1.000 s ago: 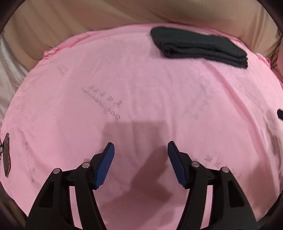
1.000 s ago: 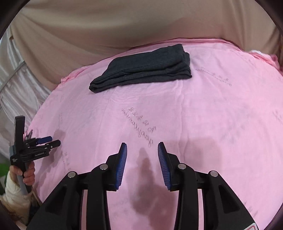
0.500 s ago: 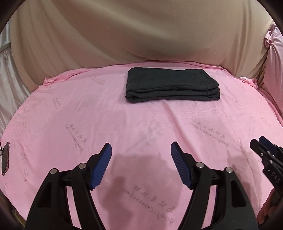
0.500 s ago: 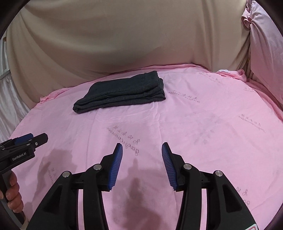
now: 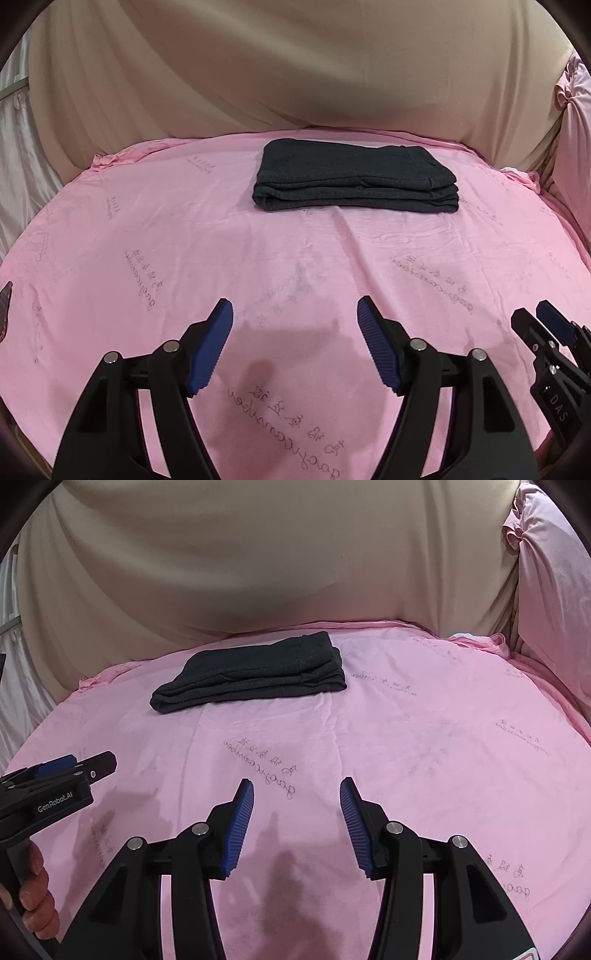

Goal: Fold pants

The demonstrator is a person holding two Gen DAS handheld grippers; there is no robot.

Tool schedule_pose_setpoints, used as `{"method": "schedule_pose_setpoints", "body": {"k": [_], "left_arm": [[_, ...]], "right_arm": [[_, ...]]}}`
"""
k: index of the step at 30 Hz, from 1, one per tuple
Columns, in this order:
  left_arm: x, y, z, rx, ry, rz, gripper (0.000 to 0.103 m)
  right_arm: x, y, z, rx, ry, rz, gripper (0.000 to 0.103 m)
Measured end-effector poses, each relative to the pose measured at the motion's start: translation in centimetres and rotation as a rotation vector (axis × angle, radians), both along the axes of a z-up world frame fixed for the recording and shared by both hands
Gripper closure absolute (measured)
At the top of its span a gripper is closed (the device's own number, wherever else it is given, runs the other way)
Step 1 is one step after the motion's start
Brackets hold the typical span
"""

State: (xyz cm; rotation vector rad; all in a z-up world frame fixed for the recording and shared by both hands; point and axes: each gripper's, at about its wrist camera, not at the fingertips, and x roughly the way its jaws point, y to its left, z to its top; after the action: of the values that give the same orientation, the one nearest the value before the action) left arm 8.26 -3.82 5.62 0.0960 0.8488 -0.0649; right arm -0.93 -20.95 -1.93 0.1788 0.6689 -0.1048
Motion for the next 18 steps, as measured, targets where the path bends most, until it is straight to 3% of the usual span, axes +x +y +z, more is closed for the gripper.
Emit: {"method": "schedule_pose_setpoints", "body": {"k": [2, 6, 13, 18], "left_arm": [[0.1, 0.1, -0.5, 0.002, -0.016, 0.005, 0.034], [0.5, 0.2, -1.7, 0.009, -0.030, 0.013, 0.021], [1.5, 0.5, -3.9, -0.048, 0.044, 0.006, 0.020], [1.3, 0.0, -3.9, -0.041, 0.020, -0.004, 0.020]], "right_arm": [[0.3, 0.5, -0.5, -0.014, 0.007, -0.001, 0.055], [1.0, 1.0, -1.1, -0.023, 0.032, 0.004, 0.055], [2.1, 1.4, -1.8, -0.043, 0.090, 0.015, 0.055], [2.5, 1.4, -2.2, -0.042, 0.120, 0.012, 0.055]]}}
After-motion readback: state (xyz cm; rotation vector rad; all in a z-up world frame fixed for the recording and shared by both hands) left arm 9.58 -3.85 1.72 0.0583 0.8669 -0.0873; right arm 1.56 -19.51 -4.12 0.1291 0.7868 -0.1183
